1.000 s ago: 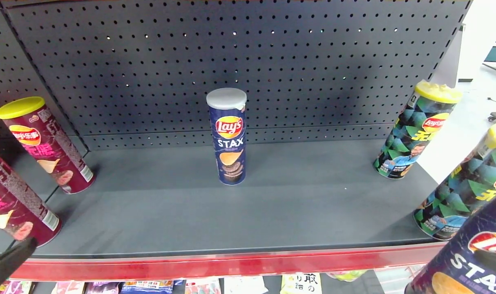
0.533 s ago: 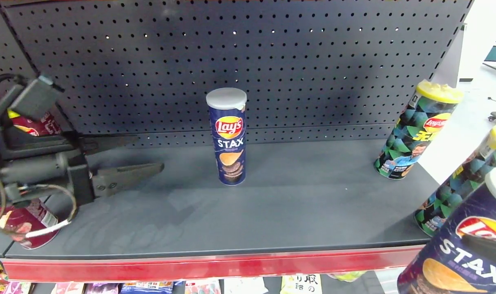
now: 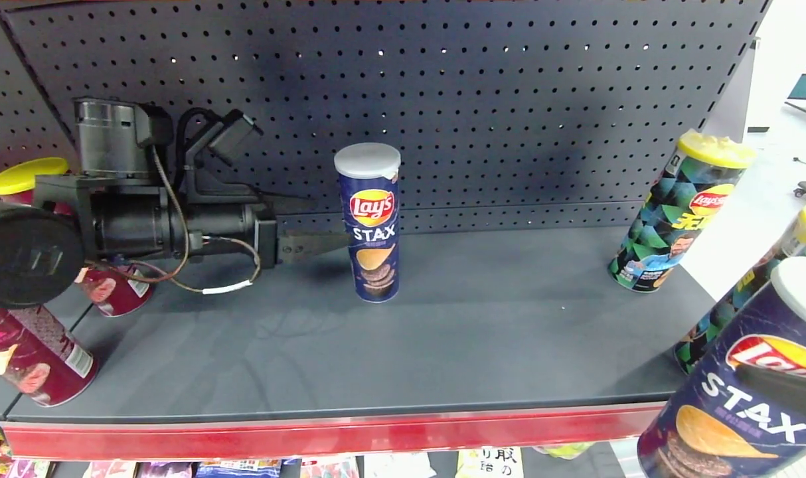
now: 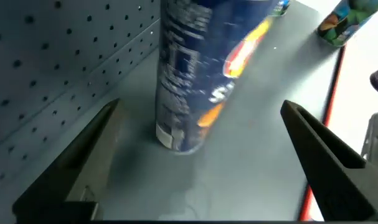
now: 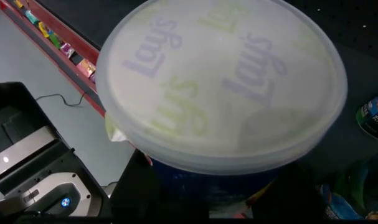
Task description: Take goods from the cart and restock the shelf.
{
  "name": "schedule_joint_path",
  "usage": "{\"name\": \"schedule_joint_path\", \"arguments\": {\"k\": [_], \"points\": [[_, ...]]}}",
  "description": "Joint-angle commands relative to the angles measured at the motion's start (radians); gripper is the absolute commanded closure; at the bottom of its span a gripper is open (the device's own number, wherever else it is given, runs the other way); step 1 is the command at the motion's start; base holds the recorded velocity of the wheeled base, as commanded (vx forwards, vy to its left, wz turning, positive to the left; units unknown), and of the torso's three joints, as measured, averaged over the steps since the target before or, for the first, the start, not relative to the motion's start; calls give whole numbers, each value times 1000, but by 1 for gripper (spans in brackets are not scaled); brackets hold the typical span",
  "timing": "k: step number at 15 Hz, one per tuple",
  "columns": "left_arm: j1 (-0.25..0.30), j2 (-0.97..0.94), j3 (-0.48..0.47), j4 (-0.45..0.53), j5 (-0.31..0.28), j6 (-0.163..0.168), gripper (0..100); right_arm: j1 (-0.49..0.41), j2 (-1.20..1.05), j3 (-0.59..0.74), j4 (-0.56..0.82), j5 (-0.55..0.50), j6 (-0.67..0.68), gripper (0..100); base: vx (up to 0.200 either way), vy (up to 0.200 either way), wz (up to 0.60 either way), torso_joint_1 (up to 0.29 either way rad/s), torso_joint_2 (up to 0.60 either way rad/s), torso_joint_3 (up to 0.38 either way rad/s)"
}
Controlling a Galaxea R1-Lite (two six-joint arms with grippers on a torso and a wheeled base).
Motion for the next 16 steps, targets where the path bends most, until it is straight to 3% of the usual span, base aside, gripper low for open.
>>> {"name": "schedule_joint_path", "arguments": {"k": [1,4,11,14,16], "points": [[-22,120,-95,-21,-1,5,0,-6,3,0,0,1,1,100,0,0,0,0,0,0],[-41,175,-193,-18,-3,2,0,-7,11,-2,0,1,1,100,0,0,0,0,0,0],[-96,181,-204,-15,-3,-1,0,-7,27,-8,-7,1,15,100,0,0,0,0,0,0],[-121,178,-205,-15,22,-3,0,-9,27,-8,-7,-1,16,100,0,0,0,0,0,0],[-138,179,-208,-17,72,-1,0,-9,26,-8,-7,-1,16,100,0,0,0,0,0,0]]}}
